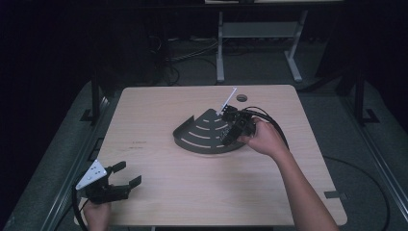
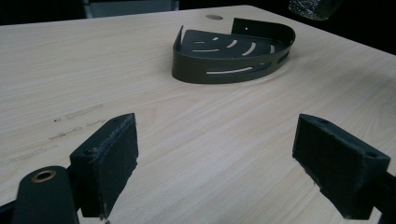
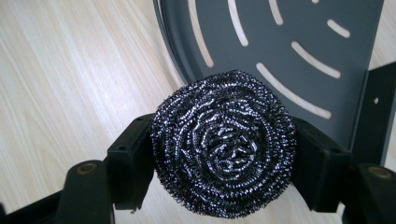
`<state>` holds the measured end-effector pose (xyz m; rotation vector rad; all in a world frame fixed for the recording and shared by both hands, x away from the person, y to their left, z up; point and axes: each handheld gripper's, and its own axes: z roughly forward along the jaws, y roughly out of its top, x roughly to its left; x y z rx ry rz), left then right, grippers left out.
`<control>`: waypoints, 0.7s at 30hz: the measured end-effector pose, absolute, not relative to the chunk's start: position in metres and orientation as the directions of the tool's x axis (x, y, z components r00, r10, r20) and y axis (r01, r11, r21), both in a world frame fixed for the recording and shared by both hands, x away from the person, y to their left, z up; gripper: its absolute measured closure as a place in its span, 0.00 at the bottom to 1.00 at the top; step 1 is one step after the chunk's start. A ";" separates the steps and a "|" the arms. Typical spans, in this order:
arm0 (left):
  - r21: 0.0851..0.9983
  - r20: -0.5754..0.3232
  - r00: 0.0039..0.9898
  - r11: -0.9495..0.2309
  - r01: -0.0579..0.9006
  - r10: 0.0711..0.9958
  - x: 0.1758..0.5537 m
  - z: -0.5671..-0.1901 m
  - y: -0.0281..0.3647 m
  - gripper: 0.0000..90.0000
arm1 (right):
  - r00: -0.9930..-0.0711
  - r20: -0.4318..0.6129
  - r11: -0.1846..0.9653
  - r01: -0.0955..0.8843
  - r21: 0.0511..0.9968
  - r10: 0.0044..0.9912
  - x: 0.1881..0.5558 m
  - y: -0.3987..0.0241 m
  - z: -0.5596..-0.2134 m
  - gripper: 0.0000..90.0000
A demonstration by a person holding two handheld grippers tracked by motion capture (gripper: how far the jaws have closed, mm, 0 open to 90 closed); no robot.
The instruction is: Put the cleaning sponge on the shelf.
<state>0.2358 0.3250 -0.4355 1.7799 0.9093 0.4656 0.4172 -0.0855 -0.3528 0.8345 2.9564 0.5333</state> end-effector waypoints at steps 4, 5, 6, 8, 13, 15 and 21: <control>0.916 -0.103 0.637 -0.177 0.360 0.764 0.236 -0.435 0.325 0.15 | -0.857 0.076 0.797 0.504 0.333 0.510 0.422 -0.081 -0.353 0.33; 0.916 -0.104 0.637 -0.176 0.360 0.764 0.236 -0.435 0.325 0.15 | -0.856 0.074 0.798 0.506 0.328 0.512 0.423 -0.080 -0.354 0.33; 0.916 -0.106 0.637 -0.174 0.361 0.763 0.236 -0.435 0.325 0.15 | -0.856 0.071 0.800 0.505 0.325 0.512 0.425 -0.079 -0.355 0.33; 0.916 -0.106 0.637 -0.174 0.361 0.764 0.236 -0.435 0.325 0.15 | -0.856 0.072 0.800 0.506 0.323 0.513 0.427 -0.078 -0.356 0.33; 0.916 -0.108 0.636 -0.172 0.362 0.764 0.236 -0.435 0.325 0.15 | -0.854 0.074 0.798 0.508 0.322 0.514 0.432 -0.074 -0.356 0.33; 0.917 -0.106 0.636 -0.173 0.361 0.764 0.236 -0.435 0.325 0.15 | -0.854 0.069 0.800 0.508 0.320 0.515 0.435 -0.073 -0.355 0.33; 0.916 -0.105 0.637 -0.175 0.361 0.764 0.236 -0.435 0.325 0.15 | -0.847 0.068 0.793 0.519 0.318 0.527 0.443 -0.070 -0.360 0.33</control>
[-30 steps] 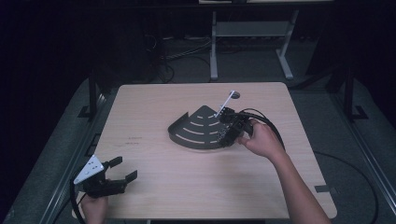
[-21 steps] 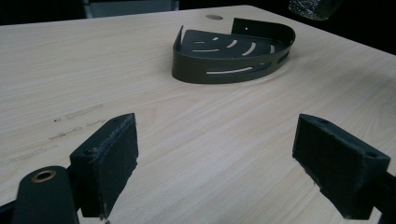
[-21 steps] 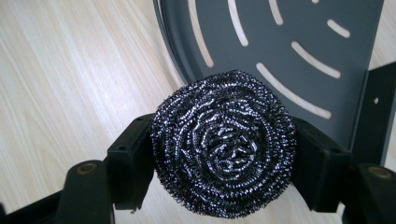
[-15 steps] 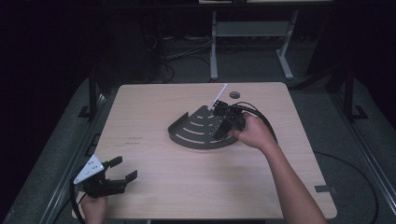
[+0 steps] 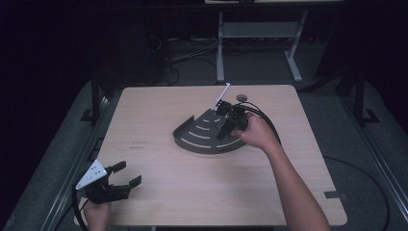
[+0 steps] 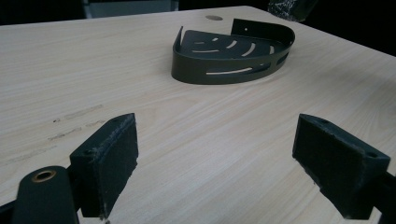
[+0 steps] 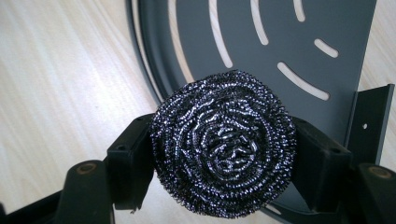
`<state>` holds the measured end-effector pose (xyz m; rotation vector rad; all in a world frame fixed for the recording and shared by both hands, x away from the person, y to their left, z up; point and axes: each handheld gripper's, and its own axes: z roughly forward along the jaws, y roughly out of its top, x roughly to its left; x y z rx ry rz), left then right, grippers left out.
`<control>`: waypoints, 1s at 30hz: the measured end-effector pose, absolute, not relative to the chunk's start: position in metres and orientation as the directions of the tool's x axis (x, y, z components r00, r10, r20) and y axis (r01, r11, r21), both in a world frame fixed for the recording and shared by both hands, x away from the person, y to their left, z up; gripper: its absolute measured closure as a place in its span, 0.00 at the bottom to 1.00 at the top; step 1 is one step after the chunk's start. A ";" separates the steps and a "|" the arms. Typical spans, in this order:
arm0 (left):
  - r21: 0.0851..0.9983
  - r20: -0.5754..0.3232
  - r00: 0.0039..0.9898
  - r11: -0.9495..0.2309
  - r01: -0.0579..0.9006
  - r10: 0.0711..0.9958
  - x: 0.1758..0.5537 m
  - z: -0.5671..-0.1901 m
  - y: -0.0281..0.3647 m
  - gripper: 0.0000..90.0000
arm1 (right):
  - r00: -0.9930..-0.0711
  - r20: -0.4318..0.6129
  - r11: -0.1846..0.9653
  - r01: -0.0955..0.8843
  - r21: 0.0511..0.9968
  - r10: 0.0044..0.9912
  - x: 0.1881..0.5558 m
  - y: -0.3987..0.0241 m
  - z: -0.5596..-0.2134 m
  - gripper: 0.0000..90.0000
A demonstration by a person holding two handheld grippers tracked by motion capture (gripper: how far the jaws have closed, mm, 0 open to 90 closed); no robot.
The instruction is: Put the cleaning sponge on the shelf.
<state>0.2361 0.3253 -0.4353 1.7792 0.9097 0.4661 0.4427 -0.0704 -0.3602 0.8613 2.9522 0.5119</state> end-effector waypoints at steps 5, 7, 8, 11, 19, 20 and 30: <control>0.917 -0.108 0.636 -0.170 0.361 0.764 0.236 -0.435 0.325 0.15 | -0.843 0.071 0.791 0.527 0.311 0.533 0.449 -0.068 -0.367 0.33; 0.916 -0.108 0.636 -0.171 0.362 0.764 0.236 -0.436 0.325 0.15 | -0.840 0.070 0.786 0.530 0.319 0.538 0.451 -0.067 -0.369 0.33; 0.916 -0.108 0.637 -0.173 0.363 0.764 0.236 -0.436 0.325 0.15 | -0.838 0.070 0.784 0.533 0.318 0.542 0.452 -0.067 -0.370 0.33; 0.916 -0.106 0.638 -0.174 0.361 0.763 0.236 -0.436 0.325 0.15 | -0.836 0.070 0.782 0.535 0.320 0.544 0.456 -0.065 -0.374 0.33; 0.916 -0.108 0.636 -0.172 0.362 0.764 0.236 -0.436 0.326 0.15 | -0.825 0.066 0.776 0.552 0.304 0.561 0.465 -0.059 -0.388 0.33; 0.915 -0.110 0.636 -0.171 0.364 0.764 0.236 -0.436 0.326 0.15 | -0.826 0.063 0.778 0.550 0.303 0.560 0.465 -0.058 -0.390 0.33; 0.916 -0.108 0.637 -0.172 0.362 0.764 0.236 -0.436 0.326 0.15 | -0.823 0.053 0.778 0.554 0.295 0.566 0.470 -0.050 -0.401 0.33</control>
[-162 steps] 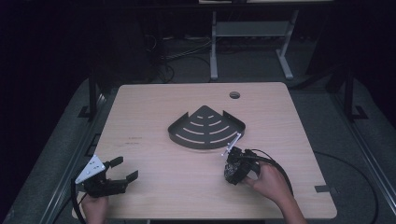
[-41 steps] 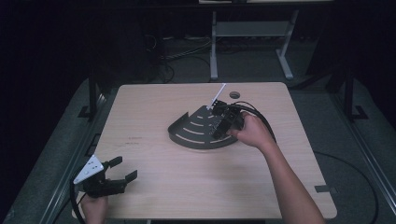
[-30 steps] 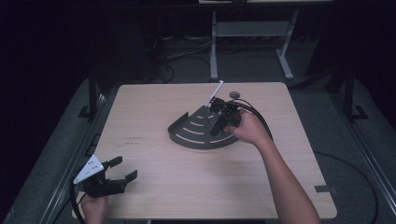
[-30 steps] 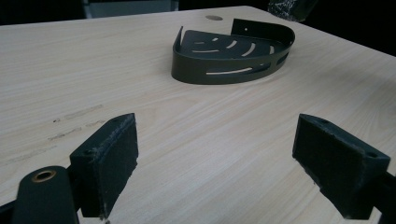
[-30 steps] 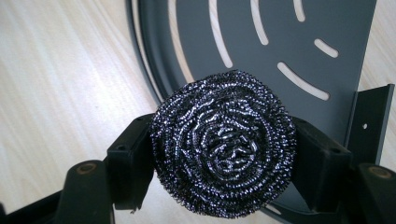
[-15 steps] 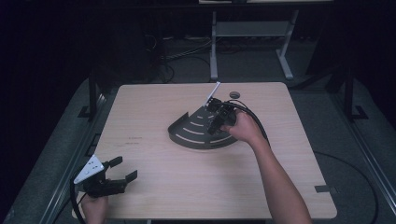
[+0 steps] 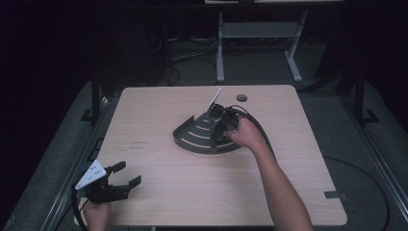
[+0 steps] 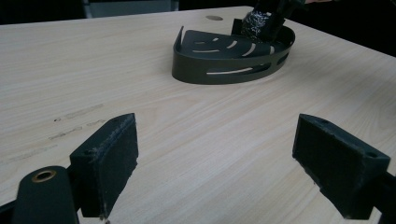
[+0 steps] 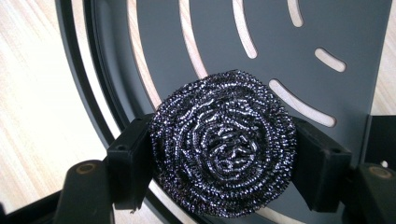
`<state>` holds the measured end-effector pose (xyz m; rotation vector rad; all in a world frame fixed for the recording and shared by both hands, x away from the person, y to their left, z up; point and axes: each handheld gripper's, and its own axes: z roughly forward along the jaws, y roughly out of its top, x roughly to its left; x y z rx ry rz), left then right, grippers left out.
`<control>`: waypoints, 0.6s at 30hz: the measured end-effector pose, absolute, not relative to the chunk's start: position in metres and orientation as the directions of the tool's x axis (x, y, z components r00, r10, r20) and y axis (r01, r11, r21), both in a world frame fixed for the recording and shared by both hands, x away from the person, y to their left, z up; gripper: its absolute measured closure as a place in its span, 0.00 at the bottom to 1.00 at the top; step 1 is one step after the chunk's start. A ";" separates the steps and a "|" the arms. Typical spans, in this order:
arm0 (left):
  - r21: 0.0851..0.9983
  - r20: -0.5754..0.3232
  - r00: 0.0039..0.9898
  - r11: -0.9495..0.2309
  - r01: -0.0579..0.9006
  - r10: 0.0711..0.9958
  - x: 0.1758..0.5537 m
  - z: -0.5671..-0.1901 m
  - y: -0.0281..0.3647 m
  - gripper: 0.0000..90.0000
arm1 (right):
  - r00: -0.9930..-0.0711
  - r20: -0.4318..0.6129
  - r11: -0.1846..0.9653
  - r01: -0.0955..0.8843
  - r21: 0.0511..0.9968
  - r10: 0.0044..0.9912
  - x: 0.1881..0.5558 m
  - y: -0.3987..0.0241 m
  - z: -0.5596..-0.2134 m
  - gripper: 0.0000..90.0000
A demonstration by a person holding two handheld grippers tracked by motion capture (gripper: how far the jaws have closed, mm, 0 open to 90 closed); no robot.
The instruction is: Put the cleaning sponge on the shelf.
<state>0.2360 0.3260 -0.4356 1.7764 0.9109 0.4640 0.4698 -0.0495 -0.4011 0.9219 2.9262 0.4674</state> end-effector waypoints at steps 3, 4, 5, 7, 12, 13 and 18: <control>0.916 -0.110 0.637 -0.170 0.362 0.763 0.236 -0.436 0.326 0.15 | -0.819 0.044 0.778 0.558 0.290 0.571 0.472 -0.050 -0.405 0.33; 0.917 -0.110 0.638 -0.169 0.360 0.762 0.236 -0.435 0.326 0.15 | -0.817 0.045 0.777 0.562 0.284 0.574 0.472 -0.050 -0.406 0.33; 0.918 -0.108 0.639 -0.169 0.357 0.762 0.236 -0.435 0.325 0.15 | -0.819 0.035 0.781 0.559 0.281 0.573 0.472 -0.050 -0.408 0.33; 0.916 -0.109 0.638 -0.172 0.362 0.762 0.236 -0.435 0.325 0.15 | -0.814 0.043 0.773 0.566 0.286 0.580 0.473 -0.051 -0.410 0.33; 0.917 -0.105 0.640 -0.175 0.358 0.761 0.236 -0.435 0.325 0.15 | -0.803 0.054 0.763 0.582 0.280 0.593 0.475 -0.052 -0.420 0.33; 0.917 -0.107 0.639 -0.173 0.360 0.762 0.236 -0.435 0.325 0.15 | -0.803 0.054 0.763 0.584 0.277 0.594 0.475 -0.052 -0.421 0.33; 0.917 -0.106 0.638 -0.173 0.360 0.763 0.236 -0.435 0.325 0.15 | -0.798 0.059 0.757 0.590 0.281 0.600 0.478 -0.052 -0.425 0.33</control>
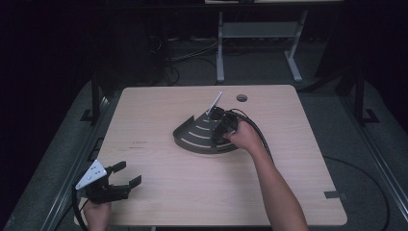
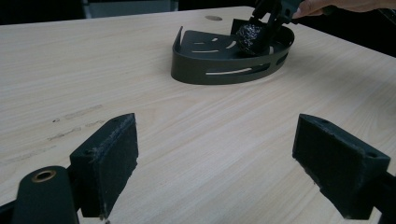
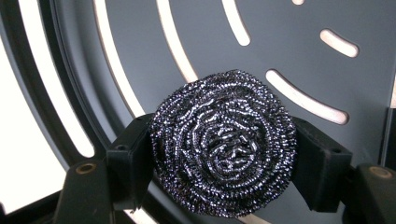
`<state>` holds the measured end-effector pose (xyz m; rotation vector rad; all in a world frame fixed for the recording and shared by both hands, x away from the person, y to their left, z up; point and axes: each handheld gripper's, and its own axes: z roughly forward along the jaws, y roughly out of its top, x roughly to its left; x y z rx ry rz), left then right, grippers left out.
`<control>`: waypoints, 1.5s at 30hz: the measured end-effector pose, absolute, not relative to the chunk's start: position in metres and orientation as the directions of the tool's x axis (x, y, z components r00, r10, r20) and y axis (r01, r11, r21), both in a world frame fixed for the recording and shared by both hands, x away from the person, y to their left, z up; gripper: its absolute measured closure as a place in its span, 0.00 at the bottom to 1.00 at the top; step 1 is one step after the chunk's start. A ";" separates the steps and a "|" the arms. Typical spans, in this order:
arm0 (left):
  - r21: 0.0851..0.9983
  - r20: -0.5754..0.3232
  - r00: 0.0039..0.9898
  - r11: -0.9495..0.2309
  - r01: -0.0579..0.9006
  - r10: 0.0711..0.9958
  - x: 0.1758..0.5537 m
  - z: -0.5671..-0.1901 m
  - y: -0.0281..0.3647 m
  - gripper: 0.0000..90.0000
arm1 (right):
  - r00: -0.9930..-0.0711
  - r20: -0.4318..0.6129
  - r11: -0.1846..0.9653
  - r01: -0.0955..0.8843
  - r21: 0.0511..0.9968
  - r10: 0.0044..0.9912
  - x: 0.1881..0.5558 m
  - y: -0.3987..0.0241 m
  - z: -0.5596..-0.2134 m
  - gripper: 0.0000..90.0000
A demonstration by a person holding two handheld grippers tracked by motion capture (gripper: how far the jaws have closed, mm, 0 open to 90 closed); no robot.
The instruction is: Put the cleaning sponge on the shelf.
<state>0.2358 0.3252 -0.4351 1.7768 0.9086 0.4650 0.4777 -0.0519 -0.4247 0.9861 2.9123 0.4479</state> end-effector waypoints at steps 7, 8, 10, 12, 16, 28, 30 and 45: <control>0.918 -0.105 0.637 -0.172 0.357 0.763 0.236 -0.435 0.326 0.15 | -0.791 0.061 0.754 0.601 0.264 0.609 0.479 -0.051 -0.429 0.33; 0.918 -0.106 0.638 -0.171 0.358 0.763 0.235 -0.435 0.326 0.15 | -0.792 0.060 0.756 0.600 0.260 0.608 0.479 -0.051 -0.429 0.33; 0.918 -0.106 0.638 -0.173 0.358 0.762 0.236 -0.435 0.326 0.15 | -0.792 0.056 0.758 0.600 0.255 0.608 0.478 -0.051 -0.430 0.33; 0.918 -0.106 0.637 -0.172 0.358 0.763 0.236 -0.435 0.326 0.15 | -0.791 0.057 0.757 0.601 0.255 0.609 0.479 -0.051 -0.431 0.33; 0.918 -0.106 0.637 -0.172 0.358 0.763 0.236 -0.435 0.326 0.15 | -0.789 0.056 0.755 0.604 0.256 0.612 0.479 -0.051 -0.432 0.33; 0.917 -0.106 0.638 -0.173 0.359 0.763 0.236 -0.435 0.326 0.15 | -0.780 0.069 0.745 0.616 0.257 0.622 0.478 -0.054 -0.436 0.32; 0.917 -0.105 0.638 -0.174 0.360 0.763 0.236 -0.435 0.325 0.15 | -0.780 0.074 0.743 0.616 0.263 0.621 0.479 -0.055 -0.437 0.31; 0.917 -0.108 0.637 -0.171 0.361 0.763 0.236 -0.435 0.325 0.15 | -0.775 0.064 0.733 0.618 0.285 0.628 0.476 -0.057 -0.430 0.22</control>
